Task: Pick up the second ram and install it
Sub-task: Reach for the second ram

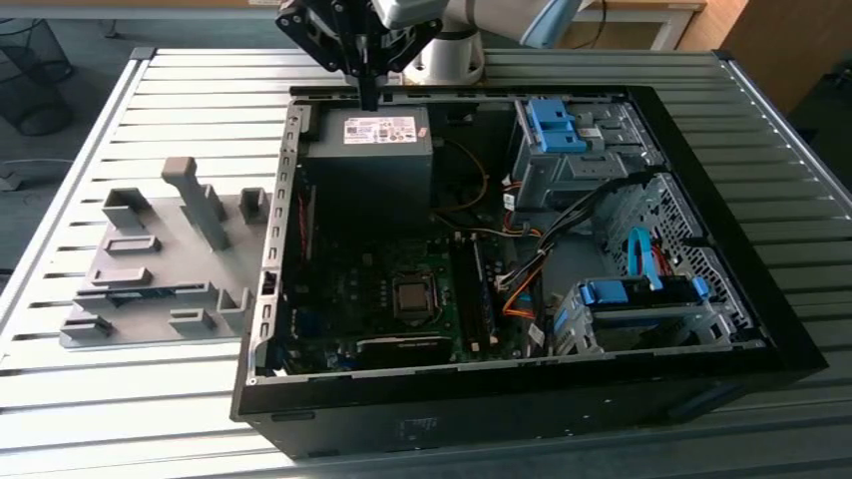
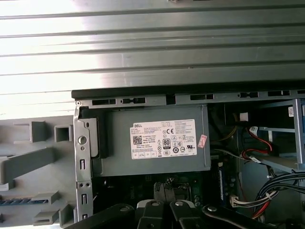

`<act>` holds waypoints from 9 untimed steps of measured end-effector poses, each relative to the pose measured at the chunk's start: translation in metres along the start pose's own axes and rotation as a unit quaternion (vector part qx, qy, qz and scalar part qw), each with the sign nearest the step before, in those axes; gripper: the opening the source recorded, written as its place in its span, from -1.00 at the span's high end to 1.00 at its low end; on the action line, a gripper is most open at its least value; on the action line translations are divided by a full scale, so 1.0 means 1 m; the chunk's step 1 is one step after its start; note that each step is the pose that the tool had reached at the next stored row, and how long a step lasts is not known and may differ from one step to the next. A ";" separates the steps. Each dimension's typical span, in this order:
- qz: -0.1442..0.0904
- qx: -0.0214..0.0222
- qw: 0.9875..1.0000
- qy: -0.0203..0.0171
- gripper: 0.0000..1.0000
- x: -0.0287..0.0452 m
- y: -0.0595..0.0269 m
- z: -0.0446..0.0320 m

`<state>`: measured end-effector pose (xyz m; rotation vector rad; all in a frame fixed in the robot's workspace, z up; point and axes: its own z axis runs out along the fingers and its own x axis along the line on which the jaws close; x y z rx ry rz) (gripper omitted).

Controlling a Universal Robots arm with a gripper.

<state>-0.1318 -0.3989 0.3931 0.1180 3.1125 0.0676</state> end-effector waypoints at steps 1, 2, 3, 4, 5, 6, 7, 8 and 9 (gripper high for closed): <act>0.000 0.000 1.000 0.000 0.80 0.0003 0.0000 0.0000; 0.000 0.000 1.000 0.000 0.80 0.0006 0.0000 0.0000; 0.000 0.000 1.000 0.000 0.80 0.0008 -0.0001 0.0000; 0.000 0.000 1.000 0.000 0.80 0.0010 -0.0001 0.0000; 0.000 0.000 1.000 0.000 0.80 0.0013 -0.0001 0.0001; 0.000 0.000 1.000 0.000 0.80 0.0015 -0.0001 0.0001; 0.000 0.000 1.000 0.000 0.80 0.0017 -0.0001 0.0001; 0.000 0.000 1.000 0.000 0.80 0.0019 -0.0002 0.0001; 0.000 0.000 1.000 0.000 0.80 0.0021 -0.0002 0.0001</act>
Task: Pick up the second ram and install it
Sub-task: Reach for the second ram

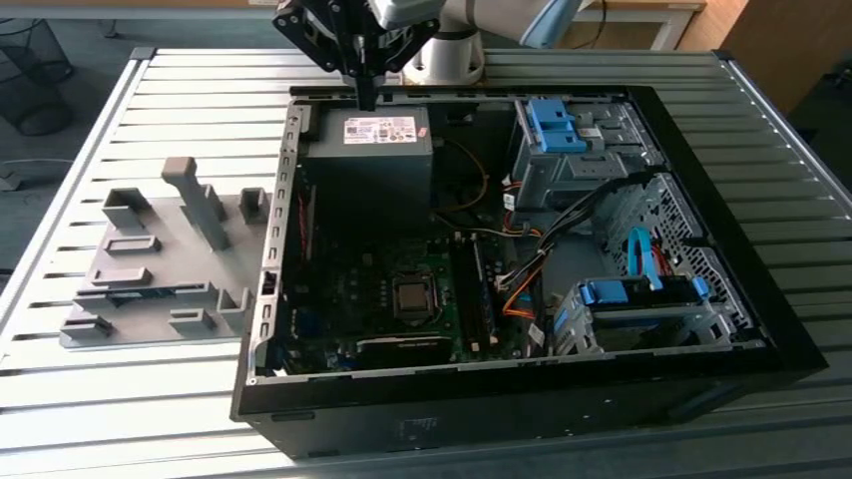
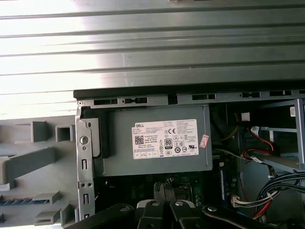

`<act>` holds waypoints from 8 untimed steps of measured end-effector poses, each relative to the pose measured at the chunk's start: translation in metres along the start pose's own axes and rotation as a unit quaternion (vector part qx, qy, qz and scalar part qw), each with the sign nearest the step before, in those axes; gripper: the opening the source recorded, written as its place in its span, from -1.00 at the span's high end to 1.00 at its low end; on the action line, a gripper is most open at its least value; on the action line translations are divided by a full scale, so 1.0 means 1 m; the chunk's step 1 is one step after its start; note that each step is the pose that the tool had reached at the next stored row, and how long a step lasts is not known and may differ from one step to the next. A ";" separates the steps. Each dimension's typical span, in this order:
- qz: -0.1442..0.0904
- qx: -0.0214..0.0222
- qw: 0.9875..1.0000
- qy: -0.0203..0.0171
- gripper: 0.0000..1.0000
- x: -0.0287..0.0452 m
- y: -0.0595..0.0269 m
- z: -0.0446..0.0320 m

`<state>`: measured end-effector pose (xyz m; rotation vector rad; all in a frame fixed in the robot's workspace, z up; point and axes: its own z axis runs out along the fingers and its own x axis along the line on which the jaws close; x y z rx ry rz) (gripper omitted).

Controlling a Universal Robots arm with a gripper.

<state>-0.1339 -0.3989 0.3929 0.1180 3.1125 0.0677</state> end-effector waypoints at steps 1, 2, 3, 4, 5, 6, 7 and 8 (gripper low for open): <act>0.000 0.000 1.000 0.000 0.80 0.0002 0.0000 0.0000; 0.000 0.000 1.000 0.000 0.80 0.0004 0.0000 0.0000; 0.000 0.000 1.000 0.000 0.80 0.0006 0.0000 0.0000; 0.000 0.000 1.000 0.000 0.80 0.0009 -0.0001 0.0000; 0.000 0.000 1.000 0.000 0.80 0.0011 -0.0001 0.0001; 0.000 0.000 1.000 0.000 0.80 0.0013 -0.0001 0.0000; 0.000 0.000 1.000 0.000 0.80 0.0016 -0.0001 0.0001; 0.000 0.000 1.000 0.000 0.80 0.0018 -0.0001 0.0001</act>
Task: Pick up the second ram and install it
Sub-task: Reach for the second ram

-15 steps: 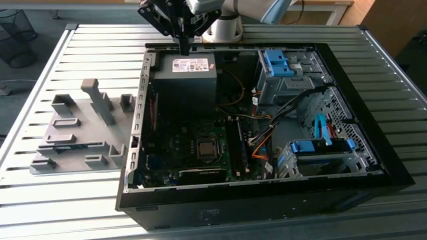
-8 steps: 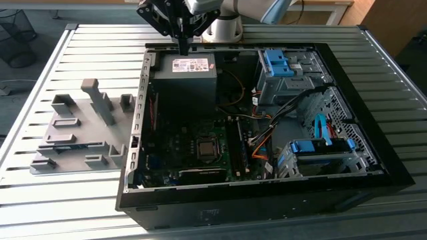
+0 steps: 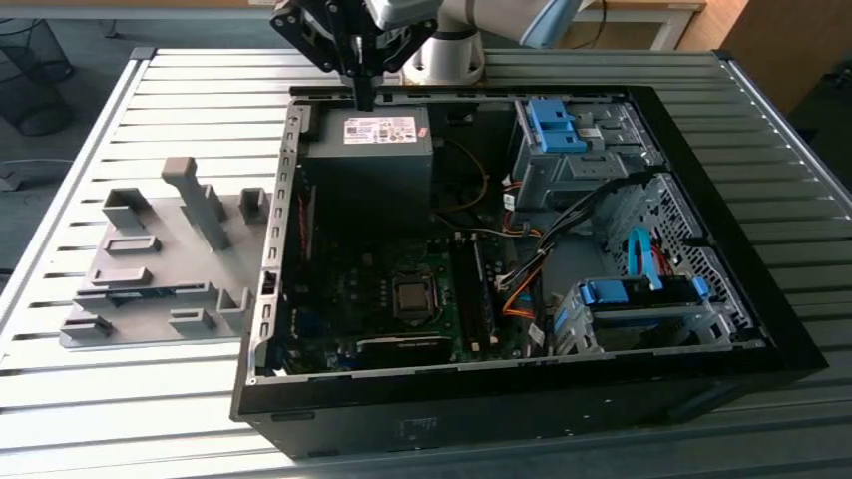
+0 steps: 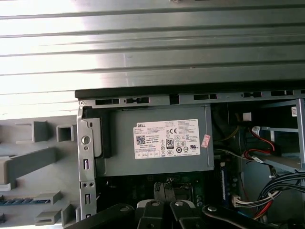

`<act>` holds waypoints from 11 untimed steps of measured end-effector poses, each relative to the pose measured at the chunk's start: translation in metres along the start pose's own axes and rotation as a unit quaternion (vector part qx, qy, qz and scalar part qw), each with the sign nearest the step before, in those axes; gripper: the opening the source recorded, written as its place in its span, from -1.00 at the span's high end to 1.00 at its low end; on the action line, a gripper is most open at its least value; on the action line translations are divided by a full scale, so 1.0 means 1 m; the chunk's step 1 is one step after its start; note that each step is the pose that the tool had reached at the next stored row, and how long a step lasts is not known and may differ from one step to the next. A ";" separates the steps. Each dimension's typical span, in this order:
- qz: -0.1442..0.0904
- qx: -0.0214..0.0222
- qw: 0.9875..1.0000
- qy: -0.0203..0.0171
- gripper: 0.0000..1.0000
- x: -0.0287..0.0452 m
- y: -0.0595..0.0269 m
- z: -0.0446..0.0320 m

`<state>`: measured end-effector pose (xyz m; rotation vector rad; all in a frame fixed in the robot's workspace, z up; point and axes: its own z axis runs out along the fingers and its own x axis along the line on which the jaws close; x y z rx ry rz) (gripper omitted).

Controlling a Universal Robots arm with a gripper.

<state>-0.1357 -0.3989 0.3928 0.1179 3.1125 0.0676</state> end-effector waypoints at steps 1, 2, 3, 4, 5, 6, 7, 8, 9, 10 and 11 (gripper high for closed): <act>0.000 0.000 1.000 0.000 0.80 0.0002 0.0000 0.0000; 0.000 0.000 1.000 0.000 0.80 0.0005 0.0000 0.0001; 0.000 0.000 1.000 0.000 0.80 0.0007 0.0000 0.0000; 0.000 0.000 1.000 0.000 0.80 0.0009 -0.0001 0.0000; 0.000 0.000 1.000 0.000 0.80 0.0011 -0.0001 0.0001; 0.000 0.000 1.000 0.000 0.80 0.0013 -0.0001 0.0001; 0.000 0.000 1.000 0.000 0.80 0.0016 -0.0001 0.0001; 0.000 0.000 1.000 0.000 0.80 0.0018 -0.0001 0.0001; 0.000 0.000 1.000 0.000 0.80 0.0020 -0.0002 0.0001; 0.000 0.000 1.000 0.000 0.80 0.0022 -0.0002 0.0001; 0.000 0.000 1.000 0.000 0.80 0.0024 -0.0002 0.0002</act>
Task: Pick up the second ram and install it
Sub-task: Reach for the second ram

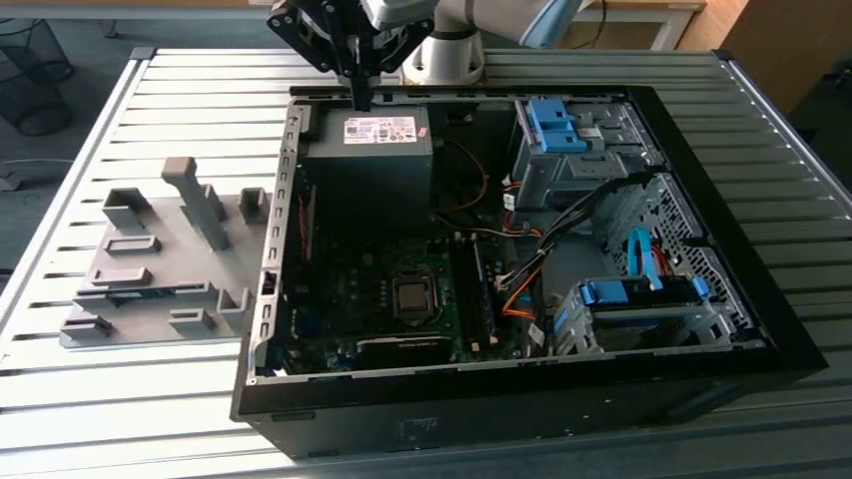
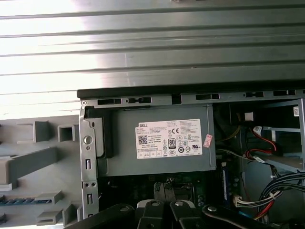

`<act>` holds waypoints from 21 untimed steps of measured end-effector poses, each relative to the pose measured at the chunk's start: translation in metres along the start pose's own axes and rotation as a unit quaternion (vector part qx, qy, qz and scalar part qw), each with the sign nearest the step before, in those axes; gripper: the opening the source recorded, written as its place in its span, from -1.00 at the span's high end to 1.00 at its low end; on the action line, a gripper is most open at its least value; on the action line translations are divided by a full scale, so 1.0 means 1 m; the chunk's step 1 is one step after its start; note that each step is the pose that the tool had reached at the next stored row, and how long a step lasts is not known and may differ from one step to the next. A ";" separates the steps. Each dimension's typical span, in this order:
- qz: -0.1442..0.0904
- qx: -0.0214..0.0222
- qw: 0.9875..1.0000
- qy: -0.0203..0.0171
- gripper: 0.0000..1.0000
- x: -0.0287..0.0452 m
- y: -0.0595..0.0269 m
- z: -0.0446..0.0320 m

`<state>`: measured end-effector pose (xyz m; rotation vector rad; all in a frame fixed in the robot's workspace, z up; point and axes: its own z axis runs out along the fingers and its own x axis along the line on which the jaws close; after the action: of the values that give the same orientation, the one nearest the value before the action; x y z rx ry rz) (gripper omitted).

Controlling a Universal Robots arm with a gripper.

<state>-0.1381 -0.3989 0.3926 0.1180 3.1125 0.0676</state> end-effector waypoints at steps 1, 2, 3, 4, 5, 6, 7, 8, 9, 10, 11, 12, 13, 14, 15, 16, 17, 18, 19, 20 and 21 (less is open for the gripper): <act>0.000 0.000 1.000 0.000 0.80 0.0002 0.0000 0.0000; 0.000 0.000 1.000 0.000 0.80 0.0005 0.0000 0.0000; 0.000 0.000 1.000 0.000 0.80 0.0007 -0.0001 0.0000; 0.000 0.000 1.000 0.000 0.80 0.0010 -0.0001 0.0001; 0.000 0.000 1.000 0.000 0.80 0.0012 -0.0001 0.0001; 0.000 0.000 1.000 0.000 0.80 0.0015 -0.0001 0.0001; 0.000 0.000 1.000 0.000 0.80 0.0017 -0.0001 0.0001; 0.000 0.000 1.000 0.000 0.80 0.0019 -0.0002 0.0001; 0.000 0.000 1.000 0.000 0.80 0.0021 -0.0002 0.0001; 0.000 0.000 1.000 0.000 0.80 0.0022 -0.0002 0.0001; 0.000 0.000 1.000 0.000 0.80 0.0024 -0.0002 0.0001; 0.000 0.000 1.000 0.000 0.80 0.0026 -0.0002 0.0002; 0.000 0.000 1.000 0.000 0.80 0.0028 -0.0002 0.0002; 0.000 0.000 1.000 0.000 0.80 0.0030 -0.0002 0.0002; 0.000 0.000 1.000 0.000 0.80 0.0032 -0.0003 0.0002; 0.000 0.000 1.000 0.000 0.80 0.0034 -0.0003 0.0002; 0.000 0.000 1.000 0.000 0.80 0.0036 -0.0003 0.0002; 0.000 0.000 1.000 0.000 0.80 0.0038 -0.0003 0.0002; 0.000 0.000 1.000 0.000 0.80 0.0040 -0.0003 0.0003; 0.000 0.000 1.000 0.000 0.80 0.0042 -0.0003 0.0003; 0.000 0.000 1.000 0.000 0.80 0.0044 -0.0004 0.0003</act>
<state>-0.1425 -0.3989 0.3921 0.1180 3.1125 0.0676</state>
